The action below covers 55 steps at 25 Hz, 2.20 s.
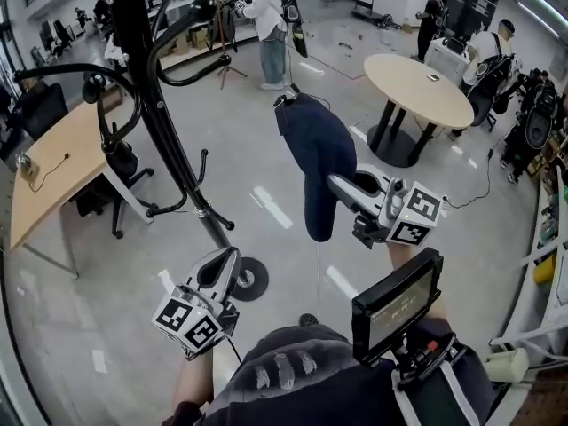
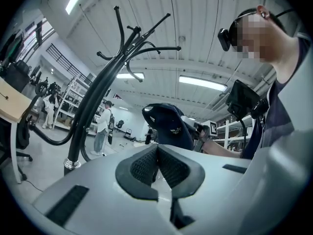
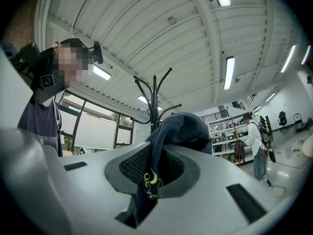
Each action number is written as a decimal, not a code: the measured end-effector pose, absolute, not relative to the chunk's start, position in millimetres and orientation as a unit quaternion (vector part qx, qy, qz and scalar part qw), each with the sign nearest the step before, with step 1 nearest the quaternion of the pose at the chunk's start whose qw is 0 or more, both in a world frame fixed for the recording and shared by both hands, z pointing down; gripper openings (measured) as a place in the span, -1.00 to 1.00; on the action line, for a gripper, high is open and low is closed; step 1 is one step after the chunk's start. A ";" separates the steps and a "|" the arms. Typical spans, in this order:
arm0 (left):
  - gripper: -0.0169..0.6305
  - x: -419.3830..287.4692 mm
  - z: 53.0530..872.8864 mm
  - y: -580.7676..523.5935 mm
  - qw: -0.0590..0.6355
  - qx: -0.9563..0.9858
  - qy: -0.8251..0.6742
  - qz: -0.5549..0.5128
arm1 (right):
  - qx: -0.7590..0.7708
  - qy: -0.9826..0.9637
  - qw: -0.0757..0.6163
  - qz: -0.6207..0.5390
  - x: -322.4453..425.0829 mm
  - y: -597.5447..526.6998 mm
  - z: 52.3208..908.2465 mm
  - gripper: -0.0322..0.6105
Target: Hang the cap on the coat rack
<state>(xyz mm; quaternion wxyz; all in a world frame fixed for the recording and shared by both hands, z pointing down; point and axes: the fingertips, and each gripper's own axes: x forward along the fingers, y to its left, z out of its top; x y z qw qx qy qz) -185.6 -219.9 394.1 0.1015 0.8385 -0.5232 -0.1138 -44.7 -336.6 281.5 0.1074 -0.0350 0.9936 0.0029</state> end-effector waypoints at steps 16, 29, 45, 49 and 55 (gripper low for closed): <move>-0.92 -158.8 378.9 -248.6 0.088 0.841 -0.526 -0.098 | 0.000 0.988 0.136 0.080 -52.0 -379.7 205.1 -0.79; -0.92 -184.8 347.5 -251.5 0.032 0.829 -0.543 -0.130 | 0.002 0.978 0.146 0.153 -78.9 -403.7 120.4 -0.81; -0.92 -186.2 347.8 -267.5 0.032 0.822 -0.556 -0.121 | -0.042 0.950 0.189 0.246 -95.6 -453.2 38.0 -0.85; -0.92 -194.1 348.8 -267.9 0.031 0.816 -0.563 -0.123 | -0.032 0.944 0.212 0.252 -99.7 -450.1 14.6 -0.85; -0.92 -201.9 346.4 -263.1 0.026 0.809 -0.573 -0.126 | -0.025 0.937 0.234 0.257 -99.9 -443.2 -7.7 -0.85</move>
